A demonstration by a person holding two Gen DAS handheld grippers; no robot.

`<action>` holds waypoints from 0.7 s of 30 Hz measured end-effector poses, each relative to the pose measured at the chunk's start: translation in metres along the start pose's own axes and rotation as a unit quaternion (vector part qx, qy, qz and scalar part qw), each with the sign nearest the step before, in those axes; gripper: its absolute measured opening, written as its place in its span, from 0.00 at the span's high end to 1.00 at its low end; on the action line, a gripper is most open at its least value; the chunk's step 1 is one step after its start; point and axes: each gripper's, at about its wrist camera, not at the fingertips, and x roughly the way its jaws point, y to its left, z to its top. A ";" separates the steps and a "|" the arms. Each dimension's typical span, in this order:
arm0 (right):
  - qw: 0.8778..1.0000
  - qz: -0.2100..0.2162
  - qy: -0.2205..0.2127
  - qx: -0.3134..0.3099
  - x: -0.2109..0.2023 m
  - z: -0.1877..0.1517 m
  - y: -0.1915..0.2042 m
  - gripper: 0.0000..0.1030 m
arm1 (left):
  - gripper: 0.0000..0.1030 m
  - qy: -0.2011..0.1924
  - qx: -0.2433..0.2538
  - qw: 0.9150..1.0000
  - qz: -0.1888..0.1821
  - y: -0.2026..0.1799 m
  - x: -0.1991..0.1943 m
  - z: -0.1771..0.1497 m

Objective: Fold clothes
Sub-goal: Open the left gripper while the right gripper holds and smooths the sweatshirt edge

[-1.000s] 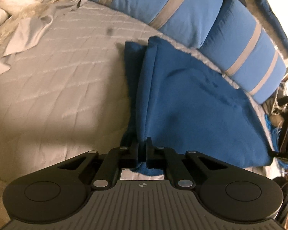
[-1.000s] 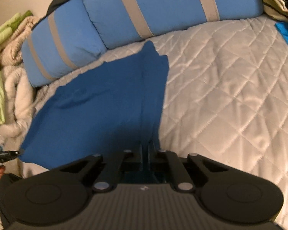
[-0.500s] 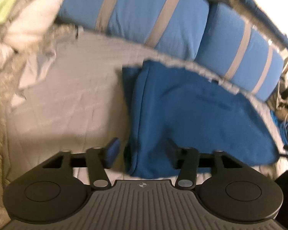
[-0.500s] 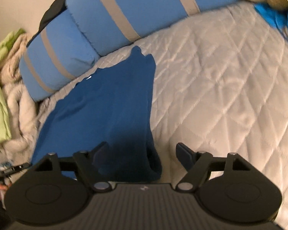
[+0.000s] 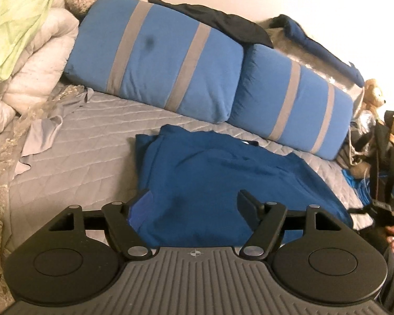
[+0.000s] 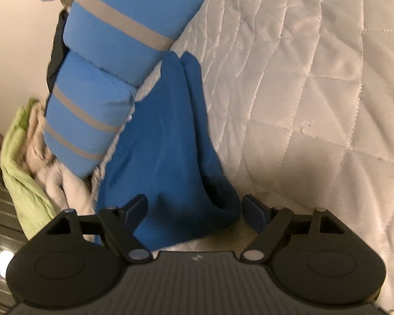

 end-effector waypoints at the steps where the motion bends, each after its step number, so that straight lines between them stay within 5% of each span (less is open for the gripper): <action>1: 1.000 0.003 -0.004 0.003 0.002 0.000 0.000 0.18 | 0.31 0.001 0.006 1.000 0.004 -0.003 0.002 -0.002; 13: 1.000 -0.017 -0.011 -0.025 0.013 0.008 0.018 0.76 | 0.31 0.020 0.027 0.998 0.061 -0.021 0.026 -0.017; 21: 0.993 -0.046 -0.018 -0.108 0.007 0.008 0.057 0.85 | 0.31 0.042 0.030 0.995 0.087 -0.030 0.031 -0.019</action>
